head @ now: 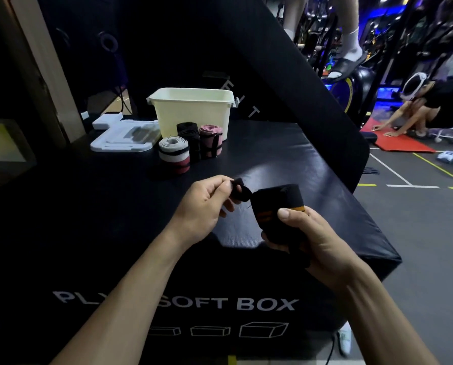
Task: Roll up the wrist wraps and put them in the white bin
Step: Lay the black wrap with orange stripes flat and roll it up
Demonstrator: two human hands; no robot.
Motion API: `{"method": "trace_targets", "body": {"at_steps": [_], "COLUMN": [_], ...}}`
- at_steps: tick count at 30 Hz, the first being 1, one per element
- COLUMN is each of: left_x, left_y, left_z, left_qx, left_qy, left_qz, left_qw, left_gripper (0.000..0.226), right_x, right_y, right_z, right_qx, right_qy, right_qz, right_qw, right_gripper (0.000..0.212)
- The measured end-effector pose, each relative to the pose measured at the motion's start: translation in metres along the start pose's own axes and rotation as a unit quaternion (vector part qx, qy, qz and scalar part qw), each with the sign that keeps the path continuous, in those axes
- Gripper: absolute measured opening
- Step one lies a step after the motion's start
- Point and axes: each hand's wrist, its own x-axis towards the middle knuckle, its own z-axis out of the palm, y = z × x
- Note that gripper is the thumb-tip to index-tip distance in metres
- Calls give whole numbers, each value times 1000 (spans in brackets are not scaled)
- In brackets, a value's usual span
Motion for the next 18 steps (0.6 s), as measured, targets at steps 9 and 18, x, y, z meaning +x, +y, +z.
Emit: {"method": "trace_targets", "body": {"at_steps": [9, 18], "left_x": [0, -1], "left_y": [8, 6], "left_z": [-12, -1], "left_qx": [-266, -228], "left_qy": [-35, -45], "left_qz": [-153, -126], "left_qw": [951, 964], "left_gripper": [23, 27], "right_x": [2, 1], "right_y": [-2, -2], "right_z": [-1, -1], "right_qx": [-25, -4], "right_qy": [0, -7], "right_qz": [39, 44], "right_qw": [999, 999], "right_gripper": [67, 59]}}
